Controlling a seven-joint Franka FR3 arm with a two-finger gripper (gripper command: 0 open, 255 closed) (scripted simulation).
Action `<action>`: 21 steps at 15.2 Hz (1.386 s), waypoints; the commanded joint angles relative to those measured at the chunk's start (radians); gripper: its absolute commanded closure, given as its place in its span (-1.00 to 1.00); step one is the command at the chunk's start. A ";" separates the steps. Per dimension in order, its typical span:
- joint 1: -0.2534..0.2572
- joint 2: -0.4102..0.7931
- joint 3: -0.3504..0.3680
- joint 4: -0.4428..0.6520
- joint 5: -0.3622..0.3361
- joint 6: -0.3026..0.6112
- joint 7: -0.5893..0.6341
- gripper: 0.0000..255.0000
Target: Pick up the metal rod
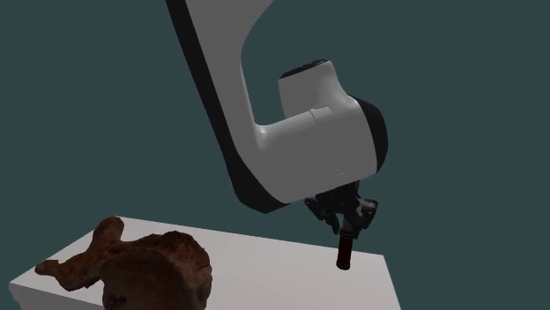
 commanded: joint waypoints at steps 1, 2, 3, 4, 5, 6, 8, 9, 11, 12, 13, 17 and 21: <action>0.000 0.001 -0.001 0.000 -0.001 0.001 0.001 1.00; 0.000 0.001 -0.001 0.000 -0.001 0.001 0.001 1.00; 0.001 0.001 -0.001 0.000 -0.001 0.001 0.002 1.00; 0.001 0.001 -0.001 0.000 -0.002 0.002 0.002 1.00; 0.002 0.001 -0.002 -0.001 -0.003 0.002 0.003 1.00; 0.001 0.002 -0.002 -0.001 -0.003 0.002 0.003 1.00; 0.001 0.001 -0.001 0.000 -0.001 0.000 0.002 1.00; -0.005 -0.012 0.008 -0.002 0.010 -0.011 -0.010 1.00; -0.016 -0.038 0.023 -0.005 0.033 -0.033 -0.035 1.00; -0.021 -0.050 0.031 -0.006 0.044 -0.044 -0.047 1.00; -0.025 -0.062 0.037 -0.007 0.056 -0.055 -0.059 1.00; -0.039 -0.109 0.060 -0.009 0.102 -0.100 -0.106 1.00; -0.047 -0.154 0.077 -0.006 0.145 -0.146 -0.150 1.00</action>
